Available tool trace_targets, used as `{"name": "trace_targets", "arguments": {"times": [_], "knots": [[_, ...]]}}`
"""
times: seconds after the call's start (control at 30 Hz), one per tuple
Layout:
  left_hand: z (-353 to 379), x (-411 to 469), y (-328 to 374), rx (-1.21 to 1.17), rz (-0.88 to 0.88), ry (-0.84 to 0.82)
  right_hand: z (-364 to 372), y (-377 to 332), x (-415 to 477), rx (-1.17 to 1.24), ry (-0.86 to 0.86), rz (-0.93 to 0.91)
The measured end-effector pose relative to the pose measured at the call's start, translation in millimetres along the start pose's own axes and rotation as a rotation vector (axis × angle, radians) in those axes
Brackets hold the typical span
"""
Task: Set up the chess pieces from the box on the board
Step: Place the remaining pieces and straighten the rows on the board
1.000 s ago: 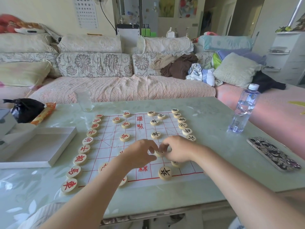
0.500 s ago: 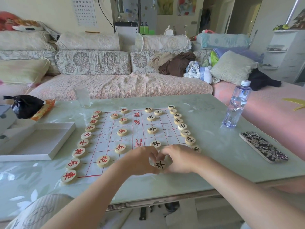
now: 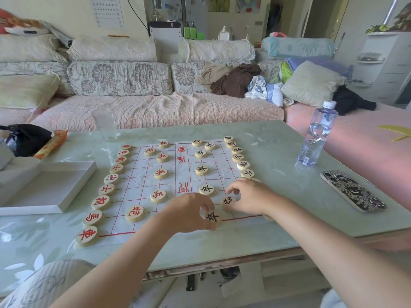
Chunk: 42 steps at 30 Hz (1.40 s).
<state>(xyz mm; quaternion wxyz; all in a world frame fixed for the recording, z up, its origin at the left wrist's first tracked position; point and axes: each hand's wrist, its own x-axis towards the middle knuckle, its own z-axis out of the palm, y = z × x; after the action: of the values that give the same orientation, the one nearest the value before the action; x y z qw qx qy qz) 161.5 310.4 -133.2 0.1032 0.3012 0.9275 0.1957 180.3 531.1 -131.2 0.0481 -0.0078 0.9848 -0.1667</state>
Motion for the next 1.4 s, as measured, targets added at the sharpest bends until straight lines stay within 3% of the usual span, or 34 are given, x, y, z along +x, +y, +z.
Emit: {"name": "trace_targets", "arguments": {"times": [0.2, 0.77, 1.1, 1.2, 1.4], "knots": [[-0.1, 0.0, -0.6, -0.010, -0.013, -0.020, -0.9, -3.2, 2.3, 0.023, -0.067, -0.047], [-3.6, -1.6, 1.4, 0.013, -0.021, -0.052, 0.8, -7.2, -0.4, 0.090, -0.013, -0.031], [-2.8, -1.0, 1.8, 0.002, -0.026, -0.062, 0.2, -9.4, 0.8, 0.090, -0.067, -0.024], [-4.6, -0.2, 0.0, -0.064, -0.060, 0.007, -6.6, -12.8, 3.5, 0.126, -0.083, -0.015], [-26.4, 20.8, -22.8, -0.107, -0.130, 0.235, -22.8, -20.3, 39.1, 0.169, 0.046, -0.040]]}}
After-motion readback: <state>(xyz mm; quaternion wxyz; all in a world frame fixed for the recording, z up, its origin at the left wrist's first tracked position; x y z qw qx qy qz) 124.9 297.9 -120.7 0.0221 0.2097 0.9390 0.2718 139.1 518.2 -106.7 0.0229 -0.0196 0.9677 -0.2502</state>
